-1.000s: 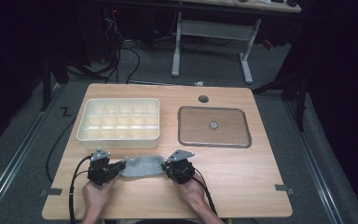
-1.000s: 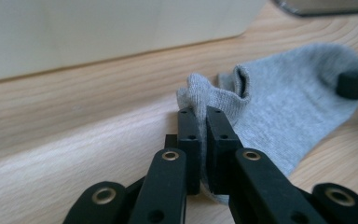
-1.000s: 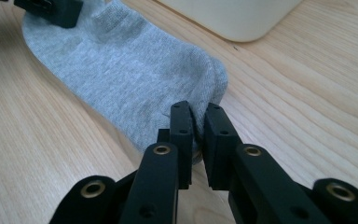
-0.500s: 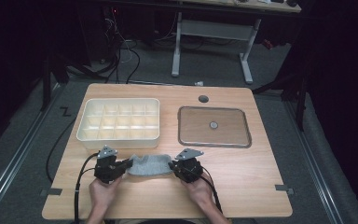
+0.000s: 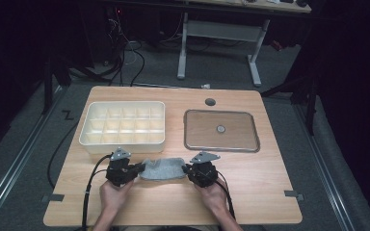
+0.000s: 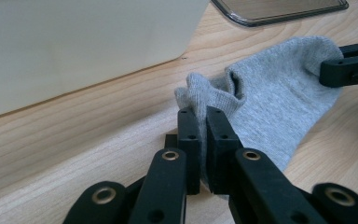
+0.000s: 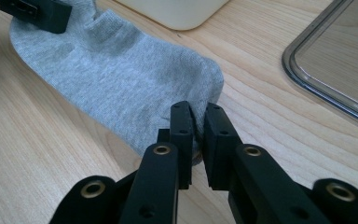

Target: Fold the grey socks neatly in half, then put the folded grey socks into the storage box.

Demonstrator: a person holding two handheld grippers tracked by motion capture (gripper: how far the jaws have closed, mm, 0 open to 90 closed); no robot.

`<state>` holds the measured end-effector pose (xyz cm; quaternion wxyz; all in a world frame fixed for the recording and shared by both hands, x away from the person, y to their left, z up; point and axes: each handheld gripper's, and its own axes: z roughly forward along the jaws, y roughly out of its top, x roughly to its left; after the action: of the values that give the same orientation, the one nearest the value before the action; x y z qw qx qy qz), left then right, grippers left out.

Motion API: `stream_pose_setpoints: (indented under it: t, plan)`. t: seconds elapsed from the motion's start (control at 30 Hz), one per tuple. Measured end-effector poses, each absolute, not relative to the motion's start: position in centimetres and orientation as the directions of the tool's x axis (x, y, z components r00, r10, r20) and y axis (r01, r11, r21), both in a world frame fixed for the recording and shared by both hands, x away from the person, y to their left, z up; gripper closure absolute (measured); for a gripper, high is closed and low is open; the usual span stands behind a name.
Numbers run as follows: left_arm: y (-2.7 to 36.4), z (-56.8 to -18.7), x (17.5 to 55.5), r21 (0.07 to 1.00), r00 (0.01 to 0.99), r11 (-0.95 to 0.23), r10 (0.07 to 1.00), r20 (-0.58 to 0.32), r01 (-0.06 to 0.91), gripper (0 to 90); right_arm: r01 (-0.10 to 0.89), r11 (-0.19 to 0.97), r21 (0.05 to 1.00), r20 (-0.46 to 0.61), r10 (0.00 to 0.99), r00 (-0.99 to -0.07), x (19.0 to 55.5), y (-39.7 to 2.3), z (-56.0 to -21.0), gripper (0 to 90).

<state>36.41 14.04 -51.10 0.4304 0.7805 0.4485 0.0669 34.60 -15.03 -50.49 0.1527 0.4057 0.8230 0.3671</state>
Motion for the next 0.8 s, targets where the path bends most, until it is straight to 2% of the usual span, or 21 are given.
stream_pose_setpoints:
  t: [0.8]
  plan:
    - [9.7,-51.6,37.2,0.732,0.63,-0.28,0.733,-0.255,0.622,85.8,0.583,0.38,0.718,0.031,0.82,-0.572,34.3,-18.8,-51.2,83.5]
